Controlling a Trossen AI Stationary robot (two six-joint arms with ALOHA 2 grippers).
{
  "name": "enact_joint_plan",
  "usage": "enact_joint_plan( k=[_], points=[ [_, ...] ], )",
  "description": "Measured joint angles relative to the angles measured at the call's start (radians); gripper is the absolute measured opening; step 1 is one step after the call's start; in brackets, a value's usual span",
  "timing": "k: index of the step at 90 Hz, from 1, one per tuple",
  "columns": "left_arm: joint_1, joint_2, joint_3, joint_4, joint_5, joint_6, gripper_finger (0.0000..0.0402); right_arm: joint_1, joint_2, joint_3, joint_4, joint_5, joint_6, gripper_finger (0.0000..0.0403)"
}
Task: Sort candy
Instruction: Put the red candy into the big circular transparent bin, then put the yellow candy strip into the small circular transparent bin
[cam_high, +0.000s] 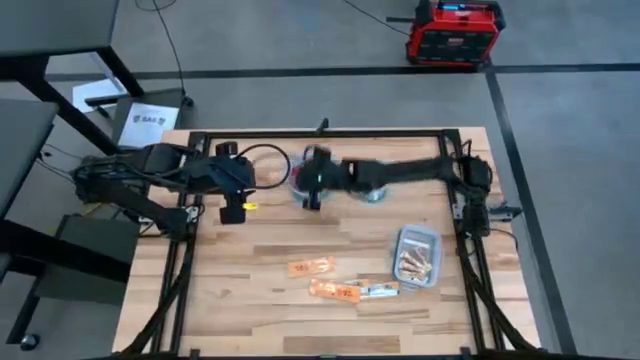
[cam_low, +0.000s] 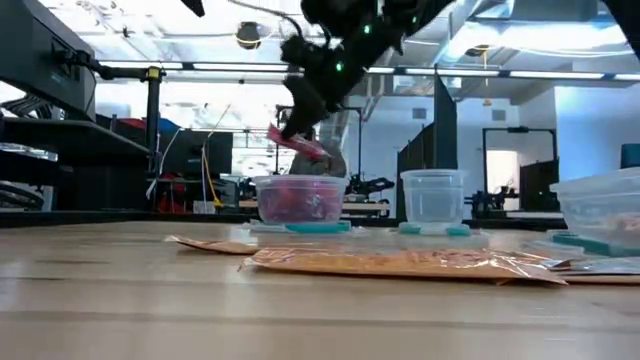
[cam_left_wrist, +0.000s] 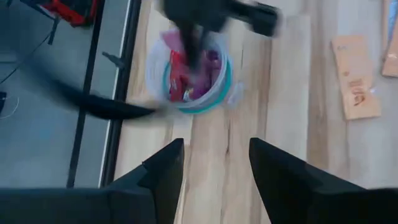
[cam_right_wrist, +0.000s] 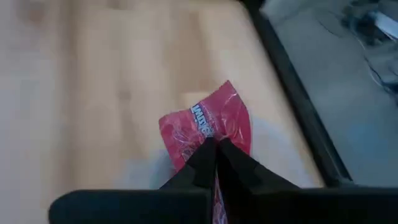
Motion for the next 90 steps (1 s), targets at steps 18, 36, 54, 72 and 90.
enact_joint_plan(
  k=[18, 36, 54, 72, 90],
  points=[
    [0.006, 0.006, -0.039, 0.037, 0.014, 0.042, 0.0166, -0.11, 0.001, 0.0, -0.082, -0.159, 0.074, 0.0012],
    [0.02, 0.01, -0.069, 0.062, 0.02, 0.043, 0.0166, -0.121, -0.016, 0.0, -0.091, -0.158, 0.116, 0.0095],
    [0.034, 0.034, -0.069, 0.091, 0.077, -0.01, 0.0166, -0.075, -0.133, 0.0, -0.37, -0.182, 0.122, 0.017],
    [0.034, 0.046, -0.16, 0.246, 0.153, -0.007, 0.0166, 0.095, -0.335, -0.146, -0.411, -0.193, 0.205, 0.0186],
    [0.028, 0.037, -0.411, 0.522, 0.172, 0.002, 0.0166, 0.327, -0.544, -0.524, -0.145, -0.102, 0.493, 0.0187]
  ],
)
